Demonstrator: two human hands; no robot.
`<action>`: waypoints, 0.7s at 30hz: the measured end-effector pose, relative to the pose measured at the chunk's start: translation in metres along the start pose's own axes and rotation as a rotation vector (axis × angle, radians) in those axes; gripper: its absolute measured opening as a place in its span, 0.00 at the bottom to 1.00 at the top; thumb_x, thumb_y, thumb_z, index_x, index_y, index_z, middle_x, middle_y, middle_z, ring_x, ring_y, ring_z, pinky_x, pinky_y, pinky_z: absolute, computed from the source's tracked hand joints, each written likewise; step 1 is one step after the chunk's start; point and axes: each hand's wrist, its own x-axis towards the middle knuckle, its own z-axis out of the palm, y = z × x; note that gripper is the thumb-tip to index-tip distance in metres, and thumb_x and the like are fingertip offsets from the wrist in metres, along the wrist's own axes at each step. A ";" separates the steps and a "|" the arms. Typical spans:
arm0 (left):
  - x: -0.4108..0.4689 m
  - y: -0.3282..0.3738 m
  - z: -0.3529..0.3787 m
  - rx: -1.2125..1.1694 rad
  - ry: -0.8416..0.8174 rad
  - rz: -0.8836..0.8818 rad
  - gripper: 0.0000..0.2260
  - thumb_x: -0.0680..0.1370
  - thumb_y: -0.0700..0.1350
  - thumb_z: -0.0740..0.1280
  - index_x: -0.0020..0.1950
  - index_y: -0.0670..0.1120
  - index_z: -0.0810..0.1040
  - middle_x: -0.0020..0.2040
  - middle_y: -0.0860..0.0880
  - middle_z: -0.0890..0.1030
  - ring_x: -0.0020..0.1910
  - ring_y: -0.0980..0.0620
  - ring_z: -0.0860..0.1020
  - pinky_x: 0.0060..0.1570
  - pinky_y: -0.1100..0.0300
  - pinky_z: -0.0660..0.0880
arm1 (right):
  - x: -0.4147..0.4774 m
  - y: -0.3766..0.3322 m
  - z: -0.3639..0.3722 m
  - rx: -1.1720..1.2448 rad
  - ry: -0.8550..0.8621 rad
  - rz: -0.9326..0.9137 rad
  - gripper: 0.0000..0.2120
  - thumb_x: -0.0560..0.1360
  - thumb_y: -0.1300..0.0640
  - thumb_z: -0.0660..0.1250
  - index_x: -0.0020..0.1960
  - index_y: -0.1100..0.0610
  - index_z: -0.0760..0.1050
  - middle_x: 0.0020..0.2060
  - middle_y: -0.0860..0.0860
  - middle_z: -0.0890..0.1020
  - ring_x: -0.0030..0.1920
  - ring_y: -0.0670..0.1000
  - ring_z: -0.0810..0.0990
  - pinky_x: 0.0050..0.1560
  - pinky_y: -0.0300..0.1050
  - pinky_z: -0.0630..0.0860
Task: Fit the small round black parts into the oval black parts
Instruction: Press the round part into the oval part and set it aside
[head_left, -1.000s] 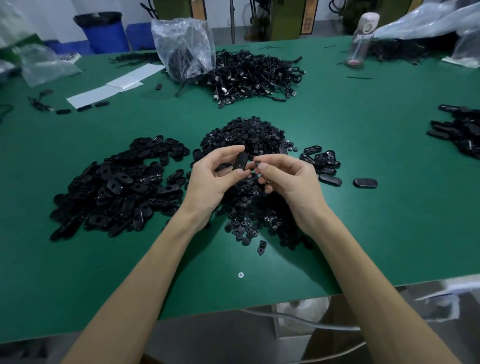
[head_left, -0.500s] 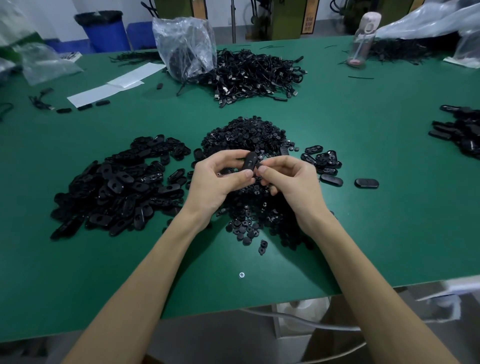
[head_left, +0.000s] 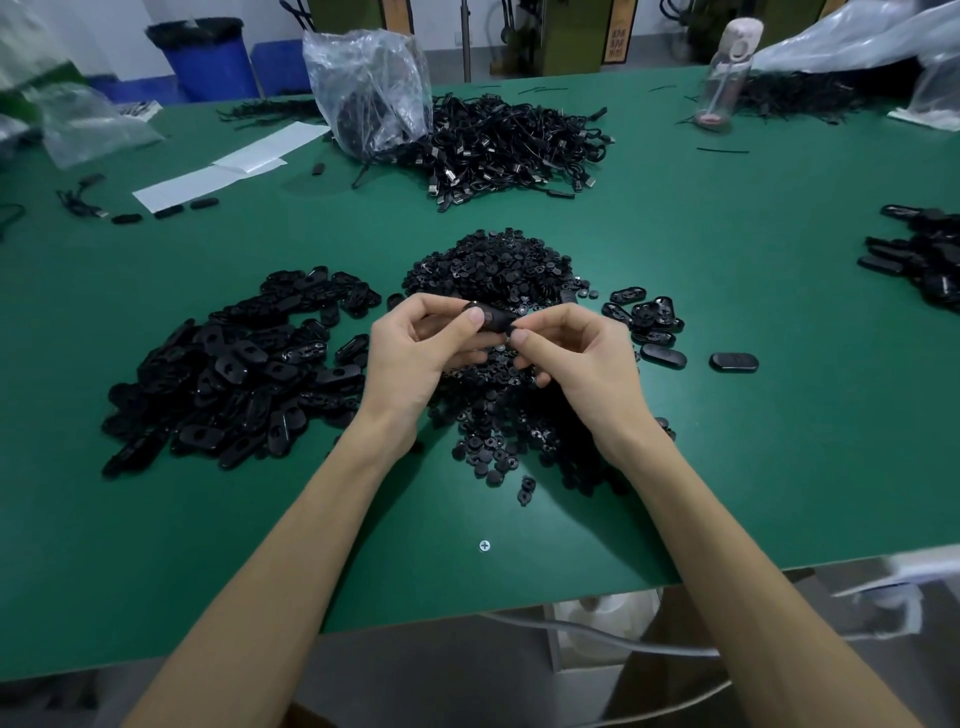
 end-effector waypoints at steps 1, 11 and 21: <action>-0.001 0.000 0.001 -0.021 -0.012 -0.007 0.06 0.79 0.39 0.73 0.54 0.38 0.80 0.50 0.42 0.88 0.48 0.40 0.88 0.48 0.55 0.84 | 0.000 0.000 0.000 -0.012 0.009 -0.011 0.03 0.76 0.63 0.75 0.48 0.58 0.83 0.37 0.50 0.86 0.39 0.48 0.84 0.36 0.39 0.78; -0.002 -0.003 0.005 -0.028 -0.089 -0.049 0.06 0.79 0.39 0.74 0.50 0.37 0.81 0.49 0.37 0.86 0.51 0.39 0.87 0.49 0.51 0.84 | 0.000 0.002 0.001 -0.124 0.064 -0.054 0.04 0.76 0.62 0.76 0.47 0.54 0.84 0.39 0.50 0.87 0.41 0.51 0.86 0.39 0.38 0.76; -0.002 -0.004 0.006 0.144 -0.126 0.063 0.04 0.78 0.34 0.74 0.49 0.36 0.80 0.44 0.42 0.86 0.47 0.44 0.87 0.46 0.53 0.85 | 0.000 0.002 0.001 -0.249 0.086 -0.101 0.04 0.75 0.62 0.75 0.47 0.53 0.85 0.39 0.48 0.86 0.42 0.52 0.84 0.46 0.48 0.82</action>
